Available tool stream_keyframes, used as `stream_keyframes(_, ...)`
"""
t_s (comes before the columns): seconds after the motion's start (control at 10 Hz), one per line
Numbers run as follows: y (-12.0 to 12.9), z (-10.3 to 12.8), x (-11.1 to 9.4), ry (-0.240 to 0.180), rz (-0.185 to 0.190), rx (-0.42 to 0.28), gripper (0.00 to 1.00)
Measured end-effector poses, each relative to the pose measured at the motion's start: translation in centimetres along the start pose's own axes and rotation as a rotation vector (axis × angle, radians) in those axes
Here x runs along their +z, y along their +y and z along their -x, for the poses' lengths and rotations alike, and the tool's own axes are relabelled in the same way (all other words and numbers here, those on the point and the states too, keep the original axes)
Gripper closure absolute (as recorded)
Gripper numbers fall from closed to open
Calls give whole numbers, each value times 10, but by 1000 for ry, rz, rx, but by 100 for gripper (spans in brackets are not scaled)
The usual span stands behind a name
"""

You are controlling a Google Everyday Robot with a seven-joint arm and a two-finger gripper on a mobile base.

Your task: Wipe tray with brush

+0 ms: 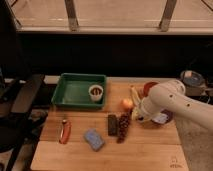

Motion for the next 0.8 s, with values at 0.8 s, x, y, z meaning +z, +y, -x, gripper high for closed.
stream_keyframes(0.8,72,90,-53,-176,90,-138,100)
